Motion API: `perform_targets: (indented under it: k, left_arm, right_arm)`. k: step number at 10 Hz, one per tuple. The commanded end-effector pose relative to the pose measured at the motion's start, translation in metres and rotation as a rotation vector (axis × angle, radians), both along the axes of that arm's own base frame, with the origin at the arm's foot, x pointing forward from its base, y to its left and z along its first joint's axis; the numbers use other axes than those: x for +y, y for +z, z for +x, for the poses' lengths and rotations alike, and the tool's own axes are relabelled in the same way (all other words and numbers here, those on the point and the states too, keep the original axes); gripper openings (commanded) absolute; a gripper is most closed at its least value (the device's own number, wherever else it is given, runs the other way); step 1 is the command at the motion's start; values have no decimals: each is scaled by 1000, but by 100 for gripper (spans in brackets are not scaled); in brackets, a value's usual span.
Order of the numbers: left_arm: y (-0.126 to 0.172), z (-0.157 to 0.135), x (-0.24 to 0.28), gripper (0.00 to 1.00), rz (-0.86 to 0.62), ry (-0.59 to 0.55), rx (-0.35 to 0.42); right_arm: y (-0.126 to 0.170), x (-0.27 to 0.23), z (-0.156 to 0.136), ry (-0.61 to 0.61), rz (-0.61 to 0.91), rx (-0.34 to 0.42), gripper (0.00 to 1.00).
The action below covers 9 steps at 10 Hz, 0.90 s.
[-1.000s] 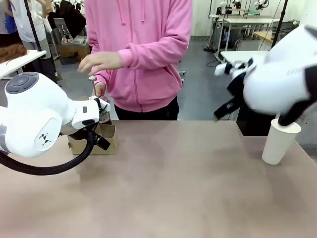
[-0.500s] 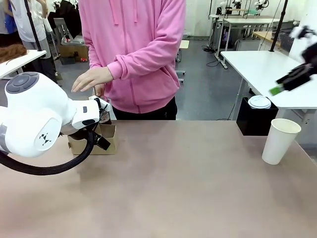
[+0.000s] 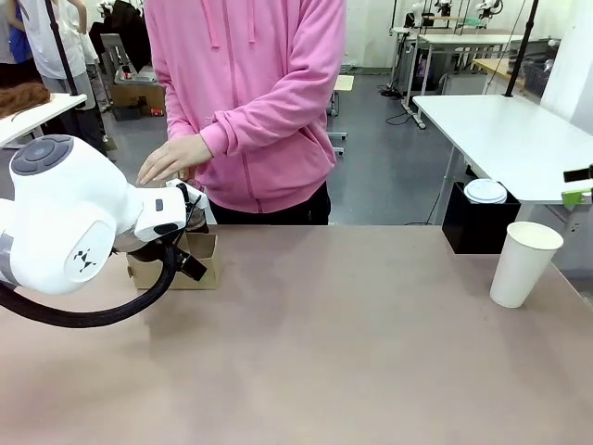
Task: Pour a drink into a cup and package it in a carrier.
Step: Pick up the 600 ml Paper Cup and place it in the middle top area of the table.
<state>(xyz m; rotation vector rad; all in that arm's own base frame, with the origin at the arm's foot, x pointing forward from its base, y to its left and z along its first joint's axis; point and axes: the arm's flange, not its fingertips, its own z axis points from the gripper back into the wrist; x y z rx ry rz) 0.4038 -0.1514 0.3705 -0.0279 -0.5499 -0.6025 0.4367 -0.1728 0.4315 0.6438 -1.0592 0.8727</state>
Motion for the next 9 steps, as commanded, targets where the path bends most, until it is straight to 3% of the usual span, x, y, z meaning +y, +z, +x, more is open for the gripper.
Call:
perform_targets:
  k: [1, 2, 5, 9]
  left_arm:
    - [0, 0, 0, 100, -1, 0, 0]
    - [0, 0, 0, 100, -1, 0, 0]
    - [0, 0, 0, 100, -1, 0, 0]
    - [0, 0, 0, 100, -1, 0, 0]
  right_arm:
    - [-32, -10, 15, 59, 100, -48, 100]
    - [0, 0, 0, 0, 0, 0, 100]
    - [0, 0, 0, 0, 0, 0, 100]
    - [-46, -64, -5, 85, 224, -105, 100]
